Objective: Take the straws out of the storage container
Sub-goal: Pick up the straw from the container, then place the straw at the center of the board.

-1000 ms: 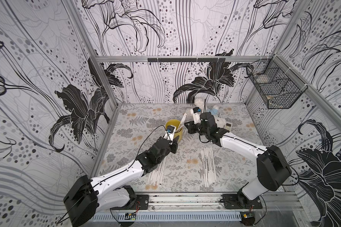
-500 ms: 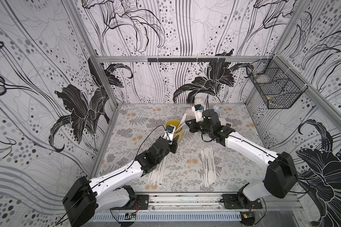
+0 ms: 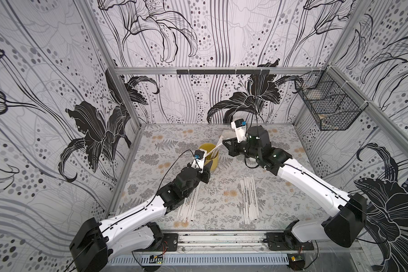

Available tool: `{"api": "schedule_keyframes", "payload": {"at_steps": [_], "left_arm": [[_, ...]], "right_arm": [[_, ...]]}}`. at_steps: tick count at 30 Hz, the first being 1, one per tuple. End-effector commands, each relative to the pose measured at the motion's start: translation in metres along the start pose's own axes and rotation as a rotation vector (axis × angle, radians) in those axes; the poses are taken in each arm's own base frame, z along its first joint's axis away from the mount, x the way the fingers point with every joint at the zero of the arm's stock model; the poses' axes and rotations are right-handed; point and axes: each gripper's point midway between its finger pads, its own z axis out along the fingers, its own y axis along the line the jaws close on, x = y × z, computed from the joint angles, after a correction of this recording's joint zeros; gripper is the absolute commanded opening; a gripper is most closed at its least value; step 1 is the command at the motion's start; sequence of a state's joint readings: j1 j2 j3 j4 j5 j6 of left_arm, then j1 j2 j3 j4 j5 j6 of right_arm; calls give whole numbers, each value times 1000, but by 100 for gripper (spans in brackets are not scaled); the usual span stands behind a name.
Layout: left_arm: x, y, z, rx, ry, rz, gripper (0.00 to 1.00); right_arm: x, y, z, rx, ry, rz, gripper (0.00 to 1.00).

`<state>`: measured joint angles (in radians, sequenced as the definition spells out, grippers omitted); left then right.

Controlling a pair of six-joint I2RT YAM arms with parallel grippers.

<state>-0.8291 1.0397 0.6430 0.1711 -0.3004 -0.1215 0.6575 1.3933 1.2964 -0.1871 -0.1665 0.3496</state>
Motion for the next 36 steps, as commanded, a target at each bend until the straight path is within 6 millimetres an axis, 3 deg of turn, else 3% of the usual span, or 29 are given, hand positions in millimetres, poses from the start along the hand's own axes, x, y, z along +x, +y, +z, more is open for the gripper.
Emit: {"api": "schedule_keyframes", "payload": {"at_steps": [1,7,11,19,27,32,36], "left_arm": [[-20,3,-8,-8,-76,-24,38],[-37,6,-21,-6,-110,-55,38],[-37,6,-27,4,-99,-76,36],[-26,7,-43,12,49,-144,36],[13,28,-69,-87,250,-245,36],[34,34,-80,-92,262,-310,35],[40,41,-88,-97,233,-335,35]], "right_arm": [[-13,23,-23,-59,-14,-40,4],[-25,39,-48,-91,-29,-60,2],[-26,51,-57,-132,6,-66,2],[5,67,-50,-235,194,-14,2],[61,73,-12,-344,414,41,2],[94,88,23,-415,520,56,3],[123,100,54,-456,612,75,4]]}}
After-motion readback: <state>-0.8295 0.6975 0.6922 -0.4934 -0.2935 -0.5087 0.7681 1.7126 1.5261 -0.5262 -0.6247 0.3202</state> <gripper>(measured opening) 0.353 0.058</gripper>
